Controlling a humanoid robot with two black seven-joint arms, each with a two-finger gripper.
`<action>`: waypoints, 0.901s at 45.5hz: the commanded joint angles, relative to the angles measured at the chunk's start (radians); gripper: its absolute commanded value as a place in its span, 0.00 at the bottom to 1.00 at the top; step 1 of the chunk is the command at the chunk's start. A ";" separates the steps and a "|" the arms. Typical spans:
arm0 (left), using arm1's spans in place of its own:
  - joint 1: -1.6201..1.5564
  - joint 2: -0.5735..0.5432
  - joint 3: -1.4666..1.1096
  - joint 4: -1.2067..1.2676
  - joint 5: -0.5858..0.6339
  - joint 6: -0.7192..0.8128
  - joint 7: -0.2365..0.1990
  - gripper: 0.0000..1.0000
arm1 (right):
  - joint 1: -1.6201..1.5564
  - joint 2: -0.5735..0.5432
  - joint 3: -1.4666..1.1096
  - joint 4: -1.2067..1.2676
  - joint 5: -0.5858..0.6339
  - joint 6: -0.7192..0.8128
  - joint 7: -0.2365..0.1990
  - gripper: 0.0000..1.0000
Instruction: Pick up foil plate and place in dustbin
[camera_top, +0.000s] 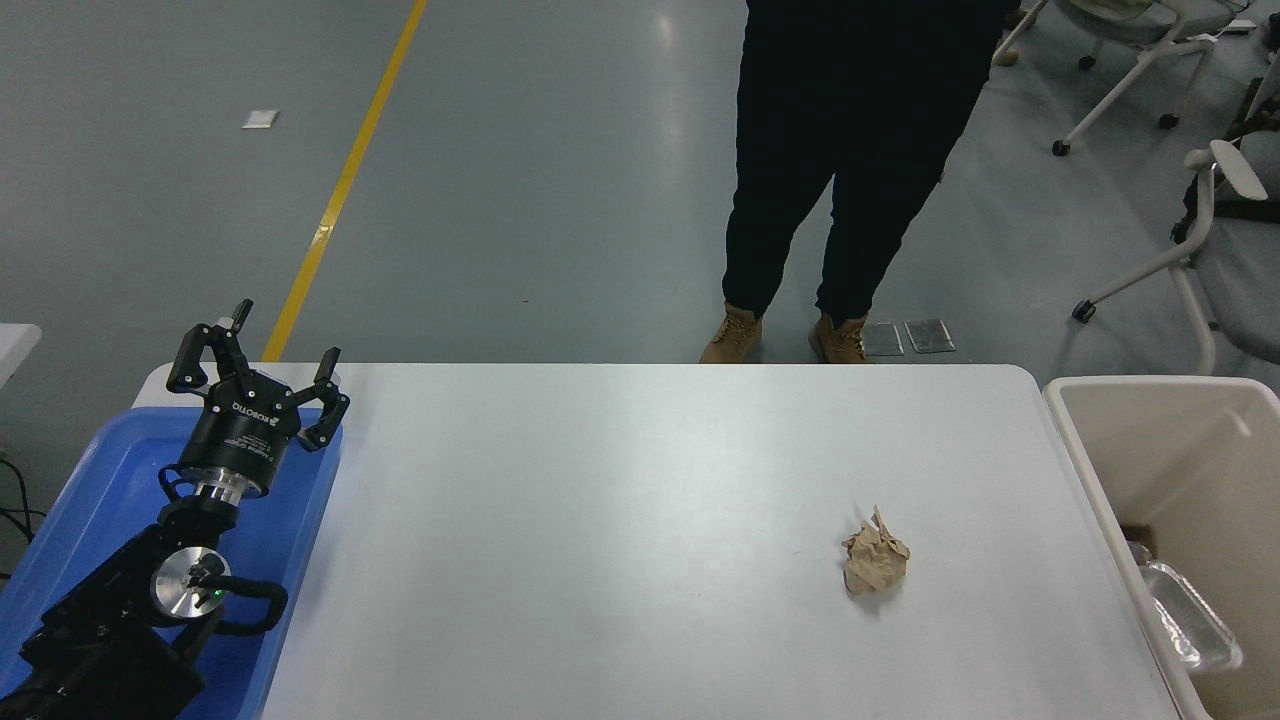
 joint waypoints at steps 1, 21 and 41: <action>0.000 0.000 0.001 0.000 0.000 0.000 0.000 0.98 | 0.227 -0.099 -0.162 0.196 -0.001 -0.006 0.003 1.00; 0.000 0.000 0.001 0.000 0.000 0.000 0.002 0.98 | 0.716 -0.108 -0.492 0.603 -0.023 0.023 0.003 1.00; 0.000 0.000 0.001 0.000 0.000 0.000 0.002 0.98 | 1.149 -0.097 -0.710 1.069 -0.095 0.026 0.003 1.00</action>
